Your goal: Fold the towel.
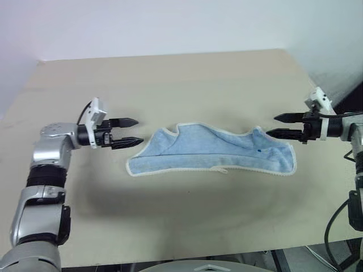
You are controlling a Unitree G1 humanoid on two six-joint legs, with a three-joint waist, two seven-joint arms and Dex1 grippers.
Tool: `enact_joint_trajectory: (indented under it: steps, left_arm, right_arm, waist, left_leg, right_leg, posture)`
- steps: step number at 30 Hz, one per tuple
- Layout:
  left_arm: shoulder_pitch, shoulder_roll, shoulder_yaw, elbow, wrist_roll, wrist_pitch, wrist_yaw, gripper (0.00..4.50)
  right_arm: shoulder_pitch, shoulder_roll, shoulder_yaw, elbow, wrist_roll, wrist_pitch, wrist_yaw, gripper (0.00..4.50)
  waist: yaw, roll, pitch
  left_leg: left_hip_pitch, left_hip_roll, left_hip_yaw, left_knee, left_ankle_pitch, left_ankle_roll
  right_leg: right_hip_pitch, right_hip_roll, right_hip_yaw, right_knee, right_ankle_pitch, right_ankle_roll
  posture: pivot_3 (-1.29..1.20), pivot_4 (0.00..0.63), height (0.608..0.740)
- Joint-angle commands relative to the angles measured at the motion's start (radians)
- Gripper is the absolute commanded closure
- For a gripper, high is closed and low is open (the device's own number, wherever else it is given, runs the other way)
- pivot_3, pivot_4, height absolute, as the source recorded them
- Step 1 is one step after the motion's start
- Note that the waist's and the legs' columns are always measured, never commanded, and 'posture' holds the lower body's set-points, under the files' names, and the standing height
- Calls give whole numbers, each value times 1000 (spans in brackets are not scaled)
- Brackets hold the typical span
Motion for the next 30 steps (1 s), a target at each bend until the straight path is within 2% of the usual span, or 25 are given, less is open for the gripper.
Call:
enact_joint_trajectory:
  steps: [1,9,14,22,30]
  left_arm:
    - [-30,-13,-12,28,21,-30,-9,13]
    - [-82,-78,-51,102,60,-76,-40,13]
    - [-177,-96,-52,220,94,-131,-46,13]
    - [-329,-157,-75,430,171,-228,-82,13]
    - [-367,-218,-87,532,235,-289,-91,13]
  right_arm:
    - [-30,10,1,6,-11,-8,19,0]
    - [38,28,19,-123,1,91,71,0]
    - [80,18,12,-213,19,151,80,0]
    - [139,-18,1,-329,52,220,87,0]
    - [175,-33,5,-402,70,260,74,0]
  waist:
    - [-1,0,0]
    - [1,-1,0]
    - [1,-1,1]
    - [3,-2,1]
    - [1,-2,1]
  left_leg:
    - [0,0,0,0,0,0]
    - [0,1,0,9,-1,3]
    - [-1,0,0,16,-3,6]
    - [-1,0,0,17,-4,7]
    - [-1,0,0,16,-5,8]
  right_leg:
    - [0,1,0,1,0,0]
    - [1,2,0,8,0,0]
    - [4,2,0,8,0,1]
    - [4,1,0,8,1,2]
    - [3,0,-1,7,1,3]
  posture:
    - [0,150,740]
    - [0,150,740]
    - [0,150,740]
    - [0,150,740]
    - [0,150,740]
